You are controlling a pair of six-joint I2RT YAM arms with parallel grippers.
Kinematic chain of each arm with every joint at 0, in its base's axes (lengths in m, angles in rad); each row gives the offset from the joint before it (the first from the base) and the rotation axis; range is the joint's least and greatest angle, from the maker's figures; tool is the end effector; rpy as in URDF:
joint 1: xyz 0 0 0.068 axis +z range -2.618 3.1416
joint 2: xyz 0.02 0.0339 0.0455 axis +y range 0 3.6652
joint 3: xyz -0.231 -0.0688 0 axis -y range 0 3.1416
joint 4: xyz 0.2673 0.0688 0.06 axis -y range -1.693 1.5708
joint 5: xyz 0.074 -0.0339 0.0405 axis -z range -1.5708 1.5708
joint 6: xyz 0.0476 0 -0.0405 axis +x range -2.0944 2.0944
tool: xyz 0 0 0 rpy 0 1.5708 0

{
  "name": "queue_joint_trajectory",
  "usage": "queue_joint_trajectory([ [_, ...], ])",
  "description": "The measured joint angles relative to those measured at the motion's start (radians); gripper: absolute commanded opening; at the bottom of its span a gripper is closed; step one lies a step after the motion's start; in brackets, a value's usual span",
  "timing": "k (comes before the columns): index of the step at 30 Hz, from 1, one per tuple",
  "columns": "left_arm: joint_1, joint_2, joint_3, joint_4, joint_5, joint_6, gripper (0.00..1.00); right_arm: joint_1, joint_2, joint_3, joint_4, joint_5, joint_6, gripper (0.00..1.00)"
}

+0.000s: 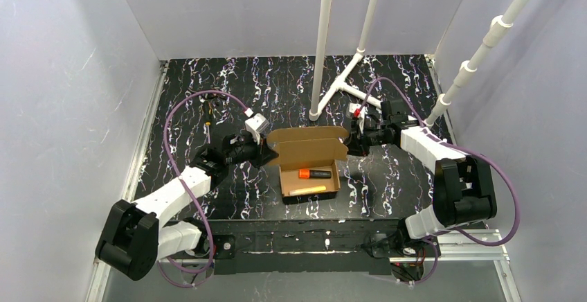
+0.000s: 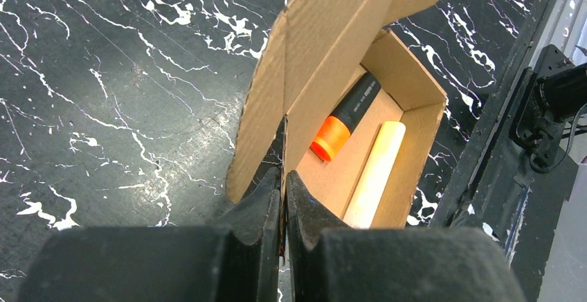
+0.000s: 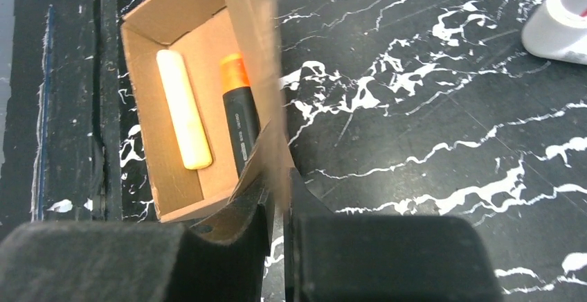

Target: Fold the paper box

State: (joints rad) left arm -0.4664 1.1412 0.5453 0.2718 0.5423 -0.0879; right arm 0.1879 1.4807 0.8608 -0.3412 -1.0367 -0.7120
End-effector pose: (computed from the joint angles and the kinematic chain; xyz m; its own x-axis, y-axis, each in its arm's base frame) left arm 0.2457 -0.1512 0.1866 -0.3555 0.0948 -0.9298 0.7940 0.5555 -0.2469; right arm 0.2948 0.0978 0.1566 -0.2313 -0.3825 -0.8945 -0.9648 0.2089 0.1601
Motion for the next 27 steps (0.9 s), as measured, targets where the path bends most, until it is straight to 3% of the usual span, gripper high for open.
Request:
queue_joint_trajectory([
  [9,0.0,0.013,0.0,0.012,-0.01,-0.026,0.02,0.055,0.0,0.0,0.048,0.055,0.064,0.19],
  [18,0.026,0.016,0.0,0.012,-0.03,-0.041,0.02,-0.072,0.0,0.033,-0.005,0.107,0.027,0.2],
  [27,0.029,0.031,0.0,0.012,-0.029,-0.044,0.01,-0.047,0.0,0.033,-0.014,0.121,0.033,0.21],
])
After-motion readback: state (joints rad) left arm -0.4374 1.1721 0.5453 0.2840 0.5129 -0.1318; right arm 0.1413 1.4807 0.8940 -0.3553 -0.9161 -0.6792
